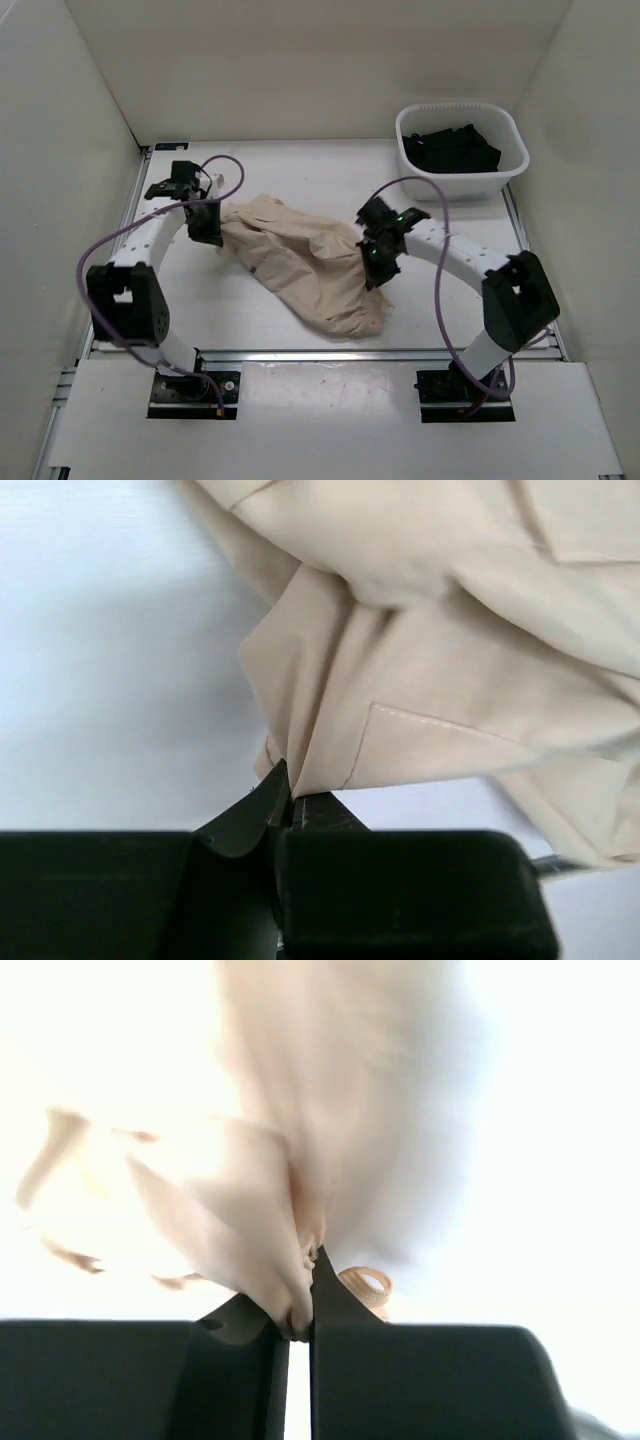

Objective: Fold and stack the trousers
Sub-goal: Flatten the trousers out

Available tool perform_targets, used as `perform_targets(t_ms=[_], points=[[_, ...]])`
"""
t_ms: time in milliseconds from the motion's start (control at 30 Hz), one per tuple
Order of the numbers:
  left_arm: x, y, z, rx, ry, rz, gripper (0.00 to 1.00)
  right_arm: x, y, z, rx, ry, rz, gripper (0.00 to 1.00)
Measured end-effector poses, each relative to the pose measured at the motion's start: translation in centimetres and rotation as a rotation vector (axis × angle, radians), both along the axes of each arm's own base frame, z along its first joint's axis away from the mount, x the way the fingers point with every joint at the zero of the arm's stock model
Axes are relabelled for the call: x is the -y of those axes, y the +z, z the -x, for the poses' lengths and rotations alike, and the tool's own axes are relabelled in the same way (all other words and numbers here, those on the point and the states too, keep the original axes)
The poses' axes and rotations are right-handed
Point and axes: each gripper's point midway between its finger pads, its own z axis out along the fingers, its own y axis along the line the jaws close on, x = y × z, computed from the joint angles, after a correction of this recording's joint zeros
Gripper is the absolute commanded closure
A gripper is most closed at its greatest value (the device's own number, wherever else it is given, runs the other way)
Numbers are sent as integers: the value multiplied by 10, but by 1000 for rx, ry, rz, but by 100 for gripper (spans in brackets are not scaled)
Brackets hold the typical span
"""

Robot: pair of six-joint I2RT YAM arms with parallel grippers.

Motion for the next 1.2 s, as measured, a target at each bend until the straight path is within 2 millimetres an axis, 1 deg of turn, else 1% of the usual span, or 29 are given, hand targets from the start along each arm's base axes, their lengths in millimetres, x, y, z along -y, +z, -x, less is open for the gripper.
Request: perform_targets(t_ms=[67,133,167,200,233,267,300,333,367,400,433,467,533,567,600,633,667,733,767,800,833,867,900,933,967,1033,1067,1133,1200], points=[[-18,35,4,90,43,-66,85,24,31,-20,48,-56,22,100],[-28,61,9,142,66,-113,85,41,64,-36,103,-85,19,100],[-30,73,11,162,71,-129,84,46,77,-40,121,-87,15,100],[-30,84,11,174,71,-143,70,54,89,-43,134,-80,22,98],[-29,92,9,184,68,-147,63,58,94,-45,141,-77,30,96],[-26,98,6,187,55,-152,61,63,95,-47,138,-72,48,93],[-21,100,2,178,40,-153,59,69,91,-50,119,-70,77,86],[-14,101,-4,164,18,-148,55,73,85,-53,95,-74,98,49],[-6,99,-12,150,-3,-137,53,76,76,-60,66,-90,111,32],[0,92,-23,129,-19,-126,52,81,66,-70,39,-119,125,23],[8,85,-34,109,-35,-116,50,84,57,-79,23,-143,130,18],[12,73,-43,68,-46,-115,45,90,46,-90,3,-183,127,15],[16,51,-59,8,-56,-122,39,104,30,-107,-28,-272,117,12],[15,41,-62,-20,-53,-124,36,110,28,-111,-31,-306,116,7],[12,35,-61,-44,-47,-128,25,118,28,-114,-27,-347,117,7],[7,33,-57,-61,-40,-134,20,124,31,-116,-7,-383,117,6],[-1,33,-51,-66,-22,-140,16,128,36,-113,15,-409,114,6],[-26,41,-30,-44,41,-167,11,133,47,-95,56,-458,95,6],[-57,53,-6,-8,123,-208,11,137,56,-67,75,-497,78,6],[-76,62,8,24,179,-231,11,139,62,-52,86,-526,63,6],[-92,69,18,63,234,-250,11,140,64,-43,103,-554,44,6],[-109,72,35,79,295,-274,11,141,62,-32,109,-588,28,6],[-120,71,47,84,338,-286,13,142,57,-21,109,-622,15,6],[-126,66,55,78,362,-289,13,144,48,-9,93,-655,12,6],[-130,55,64,49,378,-288,14,145,37,2,69,-688,10,6],[-128,28,74,-32,380,-250,14,144,13,21,5,-740,8,6],[-123,11,78,-88,371,-218,15,142,3,26,-24,-756,8,6],[-106,-19,83,-193,340,-126,15,138,-13,32,-75,-787,-1,7],[-90,-35,87,-259,311,-43,15,132,-22,29,-101,-807,-17,14]])
